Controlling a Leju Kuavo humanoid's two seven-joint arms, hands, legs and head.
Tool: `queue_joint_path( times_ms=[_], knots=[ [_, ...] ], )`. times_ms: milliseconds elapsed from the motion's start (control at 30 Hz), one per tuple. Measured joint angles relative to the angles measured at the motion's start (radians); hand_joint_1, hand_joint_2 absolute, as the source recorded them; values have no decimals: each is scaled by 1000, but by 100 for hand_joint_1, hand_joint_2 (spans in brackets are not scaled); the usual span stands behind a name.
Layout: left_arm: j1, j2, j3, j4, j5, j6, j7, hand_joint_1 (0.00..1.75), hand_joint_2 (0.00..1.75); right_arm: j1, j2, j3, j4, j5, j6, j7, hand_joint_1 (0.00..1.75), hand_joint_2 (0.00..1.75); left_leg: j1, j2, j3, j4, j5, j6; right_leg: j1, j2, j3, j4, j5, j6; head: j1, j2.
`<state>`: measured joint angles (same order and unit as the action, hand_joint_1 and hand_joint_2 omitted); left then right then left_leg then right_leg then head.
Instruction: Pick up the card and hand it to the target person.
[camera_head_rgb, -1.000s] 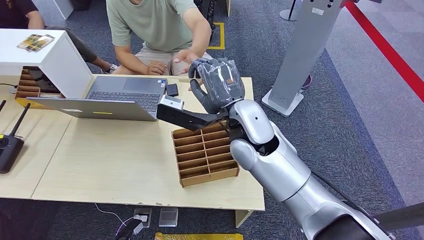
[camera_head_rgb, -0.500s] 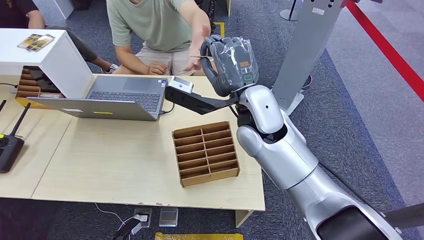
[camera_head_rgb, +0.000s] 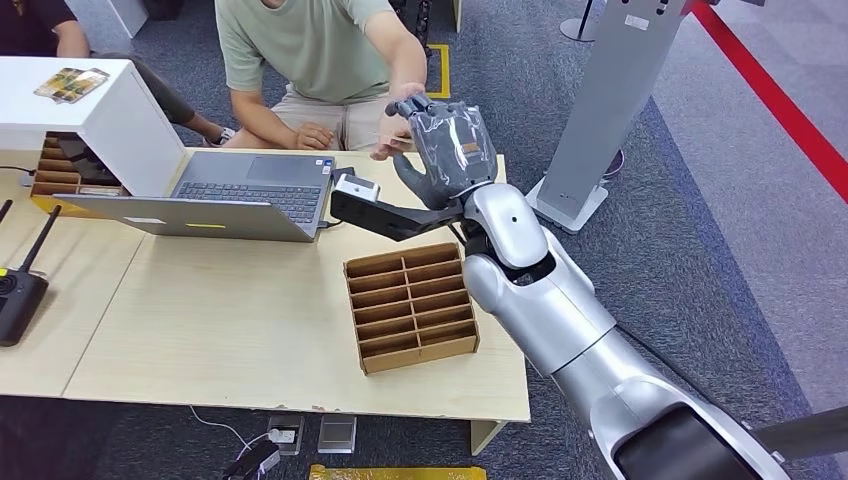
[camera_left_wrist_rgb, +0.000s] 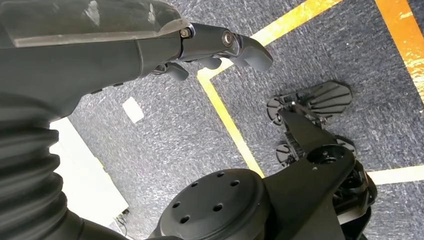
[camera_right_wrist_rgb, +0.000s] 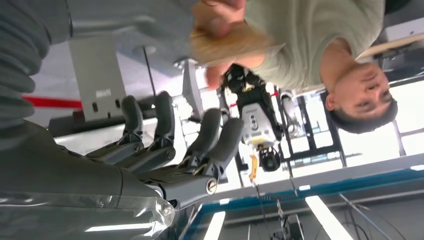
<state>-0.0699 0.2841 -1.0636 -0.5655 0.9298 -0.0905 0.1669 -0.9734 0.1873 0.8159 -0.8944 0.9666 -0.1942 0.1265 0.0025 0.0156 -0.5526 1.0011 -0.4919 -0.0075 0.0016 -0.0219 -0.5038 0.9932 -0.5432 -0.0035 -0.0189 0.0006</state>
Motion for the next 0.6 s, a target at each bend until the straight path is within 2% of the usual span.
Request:
queue_joint_path(
  times_ms=[133, 267, 433, 600],
  knots=[
    [0, -2, 0, 2, 9, 8, 3, 0, 175, 20, 8, -7, 8, -104, 29, -10, 0, 175, 0, 0, 0, 0, 0, 0, 0, 0, 0, 0, 0, 0, 0, 0],
    [2, -2, 0, 3, 20, 10, 8, 0, 175, 70, -3, -20, -43, -207, 89, 19, 0, 175, 0, 0, 0, 0, 0, 0, 0, 0, 0, 0, 0, 0, 0, 0],
    [7, -2, 1, 4, 34, 21, 6, 0, 175, 180, -48, -28, -186, -314, 160, 47, 0, 175, 0, 0, 1, 0, 0, 0, 0, 0, 0, -1, 0, 0, 0, 0],
    [12, -2, 2, 3, 42, 33, 6, 0, 175, 283, -102, -48, -333, -377, 183, 59, 0, 175, 0, 0, 0, 0, 0, 0, 0, 0, 0, -1, 0, 0, 0, 0]
  ],
)
